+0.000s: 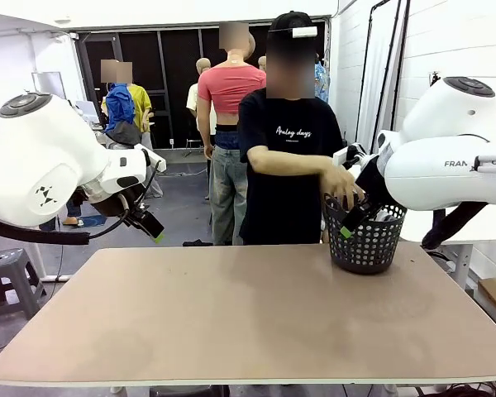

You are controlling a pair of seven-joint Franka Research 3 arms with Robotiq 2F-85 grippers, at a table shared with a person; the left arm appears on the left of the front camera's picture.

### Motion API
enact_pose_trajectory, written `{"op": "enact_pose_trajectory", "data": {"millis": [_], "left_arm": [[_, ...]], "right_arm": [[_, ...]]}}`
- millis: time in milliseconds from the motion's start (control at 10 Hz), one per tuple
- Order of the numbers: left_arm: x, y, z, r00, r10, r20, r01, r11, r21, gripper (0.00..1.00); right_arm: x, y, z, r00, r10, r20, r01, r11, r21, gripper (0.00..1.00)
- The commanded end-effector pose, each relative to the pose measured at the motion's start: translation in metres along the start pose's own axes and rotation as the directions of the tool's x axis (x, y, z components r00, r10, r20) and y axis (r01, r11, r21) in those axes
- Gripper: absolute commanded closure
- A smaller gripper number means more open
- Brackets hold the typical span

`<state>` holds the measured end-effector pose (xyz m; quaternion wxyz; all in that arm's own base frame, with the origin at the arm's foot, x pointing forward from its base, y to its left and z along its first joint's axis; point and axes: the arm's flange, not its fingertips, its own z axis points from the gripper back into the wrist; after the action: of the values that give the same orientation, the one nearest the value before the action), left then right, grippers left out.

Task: Fold the training pants.
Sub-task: Grab both ends of the Training pants handed by a person.

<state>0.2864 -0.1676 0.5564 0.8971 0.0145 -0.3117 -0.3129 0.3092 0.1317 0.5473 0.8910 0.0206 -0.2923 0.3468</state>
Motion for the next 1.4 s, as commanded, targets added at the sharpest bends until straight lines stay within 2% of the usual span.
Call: {"op": "enact_pose_trajectory", "data": {"millis": [0, 1300], "left_arm": [[-0.0019, -0.0003, -0.0009, 1.000, 0.000, 0.005, 0.000, 1.000, 0.002, 0.00], [-0.0019, -0.0003, -0.0009, 1.000, 0.000, 0.005, 0.000, 1.000, 0.002, 0.00]], "right_arm": [[-0.0005, 0.0004, 0.0007, 1.000, 0.003, 0.010, -0.003, 1.000, -0.002, 0.00], [-0.0005, 0.0004, 0.0007, 1.000, 0.003, 0.010, -0.003, 1.000, -0.002, 0.00]]}}
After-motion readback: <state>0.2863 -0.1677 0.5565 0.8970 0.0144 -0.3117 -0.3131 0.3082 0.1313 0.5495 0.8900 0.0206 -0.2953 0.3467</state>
